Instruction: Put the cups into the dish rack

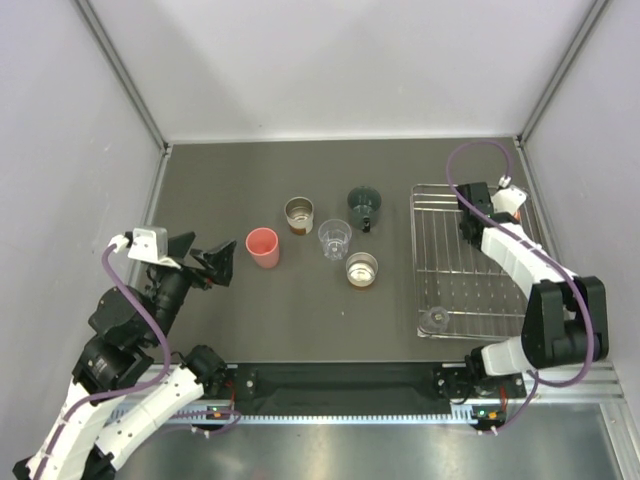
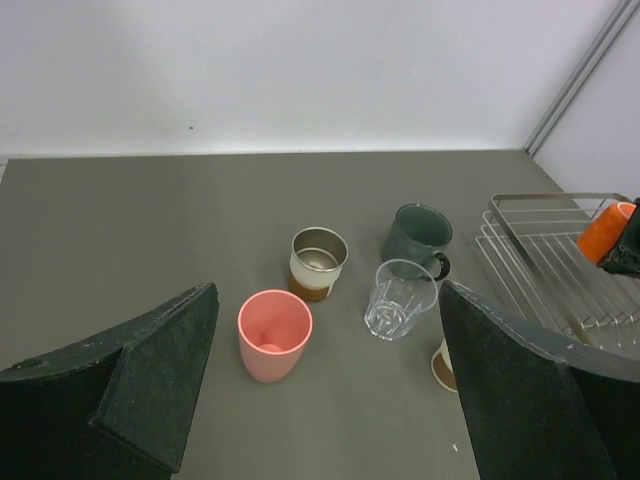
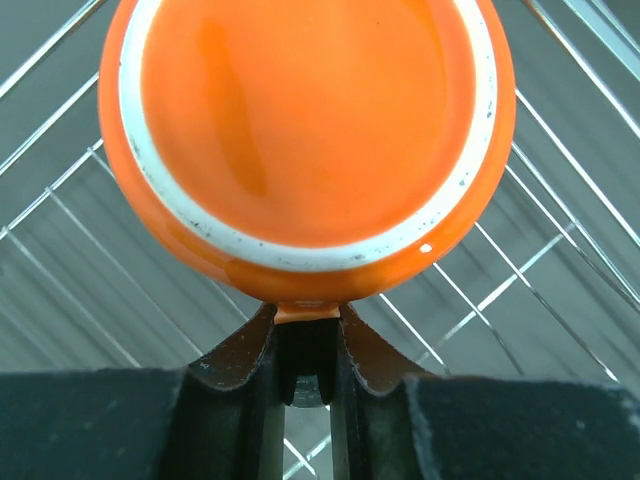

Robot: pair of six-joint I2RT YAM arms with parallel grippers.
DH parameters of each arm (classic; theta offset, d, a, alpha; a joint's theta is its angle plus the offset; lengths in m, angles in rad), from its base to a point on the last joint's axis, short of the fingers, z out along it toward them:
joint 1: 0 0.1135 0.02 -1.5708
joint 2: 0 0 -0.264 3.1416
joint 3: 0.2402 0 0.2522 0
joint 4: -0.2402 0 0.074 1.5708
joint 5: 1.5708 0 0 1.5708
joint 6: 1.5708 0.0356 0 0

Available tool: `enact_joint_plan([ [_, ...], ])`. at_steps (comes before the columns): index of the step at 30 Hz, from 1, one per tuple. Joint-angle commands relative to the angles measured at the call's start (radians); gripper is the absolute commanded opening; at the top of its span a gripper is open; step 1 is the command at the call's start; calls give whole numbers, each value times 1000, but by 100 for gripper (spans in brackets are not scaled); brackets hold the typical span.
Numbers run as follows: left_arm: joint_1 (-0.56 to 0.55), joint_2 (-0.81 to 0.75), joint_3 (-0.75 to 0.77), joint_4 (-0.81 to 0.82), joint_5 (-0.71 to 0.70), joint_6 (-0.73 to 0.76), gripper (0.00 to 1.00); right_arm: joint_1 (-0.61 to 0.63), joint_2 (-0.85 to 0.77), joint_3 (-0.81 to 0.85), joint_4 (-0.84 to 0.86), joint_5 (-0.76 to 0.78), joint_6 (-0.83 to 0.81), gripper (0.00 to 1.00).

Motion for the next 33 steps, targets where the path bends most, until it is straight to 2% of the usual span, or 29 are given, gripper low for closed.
enact_joint_plan([
  [1,-1,-6,15,-40,-22,-28,97,-28,26,31,151,63,-20,0],
  [33,-3,17,40,-76,-50,49,98,-86,196,73,272,96,-46,0],
])
